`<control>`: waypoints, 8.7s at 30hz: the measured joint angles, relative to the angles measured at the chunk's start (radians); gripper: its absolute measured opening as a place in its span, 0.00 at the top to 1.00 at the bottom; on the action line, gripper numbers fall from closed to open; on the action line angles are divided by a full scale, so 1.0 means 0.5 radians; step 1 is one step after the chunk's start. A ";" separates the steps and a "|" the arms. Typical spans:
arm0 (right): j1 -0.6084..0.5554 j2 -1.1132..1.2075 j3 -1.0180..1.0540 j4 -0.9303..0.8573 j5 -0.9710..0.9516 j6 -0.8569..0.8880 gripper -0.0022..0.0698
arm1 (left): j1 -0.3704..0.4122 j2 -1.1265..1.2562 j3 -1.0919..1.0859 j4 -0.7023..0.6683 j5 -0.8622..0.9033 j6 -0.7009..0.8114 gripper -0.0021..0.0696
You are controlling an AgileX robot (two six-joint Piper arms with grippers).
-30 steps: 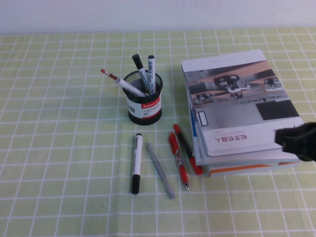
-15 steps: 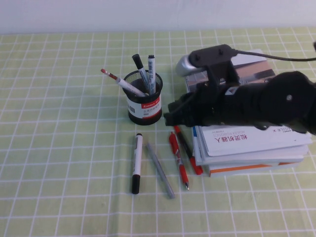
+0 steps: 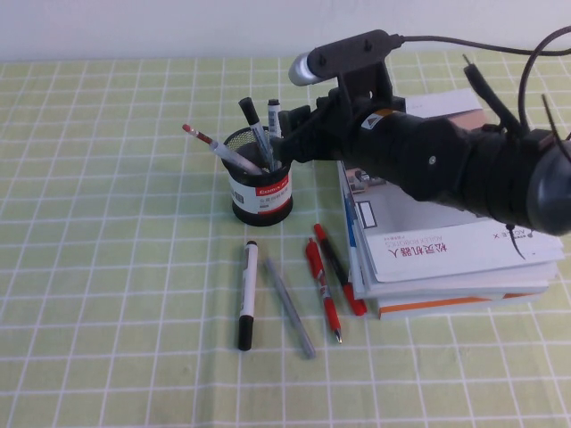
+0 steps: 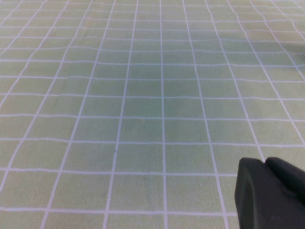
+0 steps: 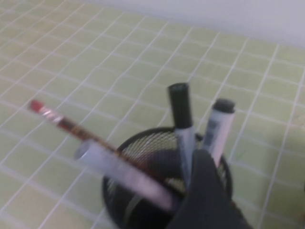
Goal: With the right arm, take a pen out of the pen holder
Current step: 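Take a marker out of the pen holder and lay it on the table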
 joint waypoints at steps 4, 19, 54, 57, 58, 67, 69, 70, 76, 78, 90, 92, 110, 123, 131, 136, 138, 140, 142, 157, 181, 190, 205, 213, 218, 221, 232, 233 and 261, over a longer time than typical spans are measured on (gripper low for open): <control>0.000 0.114 -0.069 -0.016 -0.116 0.000 0.45 | 0.000 0.000 0.000 0.000 0.000 0.000 0.98; 0.000 0.367 -0.350 -0.016 -0.160 0.004 0.45 | 0.000 0.000 0.000 0.000 0.000 0.000 0.98; 0.000 0.659 -0.603 0.052 -0.271 0.004 0.54 | 0.000 0.000 0.000 0.000 0.000 0.000 0.98; 0.000 0.667 -0.603 0.052 -0.271 0.004 0.58 | 0.000 0.000 0.000 0.000 0.000 0.000 0.98; 0.000 0.668 -0.603 0.052 -0.271 0.004 0.60 | 0.000 0.000 0.000 0.000 0.000 0.000 0.98; 0.004 0.676 -0.610 0.062 -0.272 0.026 0.83 | 0.000 0.000 0.000 0.000 0.000 0.000 0.98; 0.004 0.672 -0.614 0.063 -0.276 0.026 0.86 | 0.000 0.000 0.000 0.000 0.000 0.000 0.98; 0.004 0.672 -0.618 0.063 -0.280 0.026 0.86 | 0.000 0.000 0.000 0.000 0.000 0.000 0.98; 0.004 0.655 -0.618 0.063 -0.266 0.014 0.86 | 0.000 0.000 0.000 0.000 0.000 0.000 0.98; 0.004 0.634 -0.618 0.051 -0.249 0.004 0.86 | 0.000 0.000 0.000 0.000 0.000 0.000 0.98; 0.004 0.301 -0.618 -0.068 0.034 -0.103 0.86 | 0.000 0.000 0.000 0.000 0.000 0.000 0.98; 0.004 0.207 -0.618 -0.108 0.096 -0.103 0.86 | 0.000 0.000 0.000 0.000 0.000 0.000 0.98; 0.102 -0.232 -0.618 -0.628 1.530 0.843 0.86 | 0.000 0.000 0.000 0.000 0.000 0.000 0.98; 0.137 0.179 -0.618 -0.705 1.778 1.049 0.86 | 0.000 0.000 0.000 0.000 0.000 0.000 0.98; 0.139 0.354 -0.618 -0.772 1.652 1.049 0.86 | 0.000 0.000 0.000 0.000 0.000 0.000 0.98; 0.139 0.408 -0.618 -0.802 1.588 1.049 0.86 | 0.000 0.000 0.000 0.000 0.000 0.000 0.98; 0.131 0.423 -0.618 -0.815 1.588 1.049 0.86 | 0.000 0.000 0.000 0.000 0.000 0.000 0.98; 0.118 0.441 -0.618 -0.825 1.585 1.049 0.86 | 0.000 0.000 0.000 0.000 0.000 0.000 0.98; 0.108 0.459 -0.618 -0.837 1.580 1.049 0.86 | 0.000 0.000 0.000 0.000 0.000 0.000 0.98; 0.085 0.517 -0.618 -0.855 1.541 1.091 0.86 | 0.000 0.000 0.000 0.000 0.000 0.000 0.98; 0.078 0.568 -0.618 -0.870 1.515 1.100 0.64 | 0.000 0.000 0.000 0.000 0.000 0.000 0.98; 0.106 0.252 -0.585 -1.019 1.601 1.100 0.67 | 0.000 0.000 0.000 0.000 0.000 0.000 0.98; 0.139 -0.943 0.146 -1.218 1.832 1.100 0.99 | 0.000 0.000 0.000 0.000 0.000 0.000 0.98; 0.139 -1.141 0.330 -1.171 2.351 1.104 0.99 | 0.000 0.000 0.000 0.000 0.000 0.000 0.98; 0.139 -1.141 0.330 -1.091 2.546 1.134 0.99 | 0.000 0.000 0.000 0.000 0.000 0.000 0.98; 0.139 -1.141 0.330 -1.133 2.569 1.137 0.99 | 0.000 0.000 0.000 0.000 0.000 0.000 0.98; 0.094 -1.446 0.574 -1.520 2.244 1.137 0.99 | 0.000 0.000 0.000 0.000 0.000 0.000 0.98; 0.048 -1.520 0.659 -1.525 2.142 1.137 0.99 | 0.000 0.000 0.000 0.000 0.000 0.000 0.98; -1.222 -3.707 2.723 -1.211 0.486 1.139 0.99 | 0.000 0.000 0.000 0.000 0.000 0.000 0.98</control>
